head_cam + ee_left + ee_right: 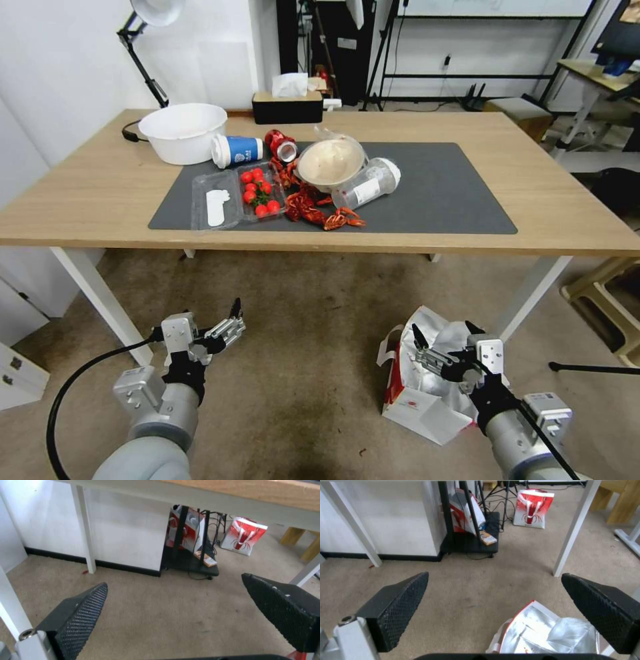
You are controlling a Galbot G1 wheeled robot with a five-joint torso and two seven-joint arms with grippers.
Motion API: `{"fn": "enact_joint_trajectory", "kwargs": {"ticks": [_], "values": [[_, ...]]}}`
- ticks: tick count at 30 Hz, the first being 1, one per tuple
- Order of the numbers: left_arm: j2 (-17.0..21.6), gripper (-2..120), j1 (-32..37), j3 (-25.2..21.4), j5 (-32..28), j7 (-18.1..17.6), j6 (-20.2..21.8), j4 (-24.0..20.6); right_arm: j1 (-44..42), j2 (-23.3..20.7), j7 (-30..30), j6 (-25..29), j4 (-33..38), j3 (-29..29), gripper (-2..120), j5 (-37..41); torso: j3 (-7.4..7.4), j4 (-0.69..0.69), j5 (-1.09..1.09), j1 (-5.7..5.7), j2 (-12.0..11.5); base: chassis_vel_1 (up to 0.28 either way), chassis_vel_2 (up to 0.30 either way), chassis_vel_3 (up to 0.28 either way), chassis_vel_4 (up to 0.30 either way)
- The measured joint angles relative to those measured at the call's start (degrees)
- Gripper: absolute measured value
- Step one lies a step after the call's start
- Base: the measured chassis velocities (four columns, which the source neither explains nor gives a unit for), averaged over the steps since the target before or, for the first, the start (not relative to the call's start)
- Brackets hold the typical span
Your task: Pick up the food delivery bag from the floor and place it on the table.
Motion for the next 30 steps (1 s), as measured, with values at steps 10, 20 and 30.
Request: {"fn": "enact_joint_trajectory", "kwargs": {"ticks": [10,20,30], "values": [[-0.2,100,0.1,0.3,0.2,0.0,-0.3,0.4,0.1,-0.1,0.0,0.0,-0.2,0.1,100,0.0,-1.65,0.0,0.0,-1.05,-2.7,0.0,0.0,0.0,0.0],[-0.2,100,0.0,0.4,0.2,0.0,-0.3,0.5,0.1,-0.2,-0.2,0.0,-0.3,0.2,100,0.0,-2.99,0.0,0.0,-1.87,-4.9,0.0,0.0,0.0,0.0],[-0.1,100,0.0,0.5,0.8,0.1,-0.4,1.0,-0.2,-0.1,-0.2,0.2,-0.4,0.1,100,-0.1,-4.57,0.0,0.0,-2.85,-7.4,0.0,0.0,0.0,0.0]]}}
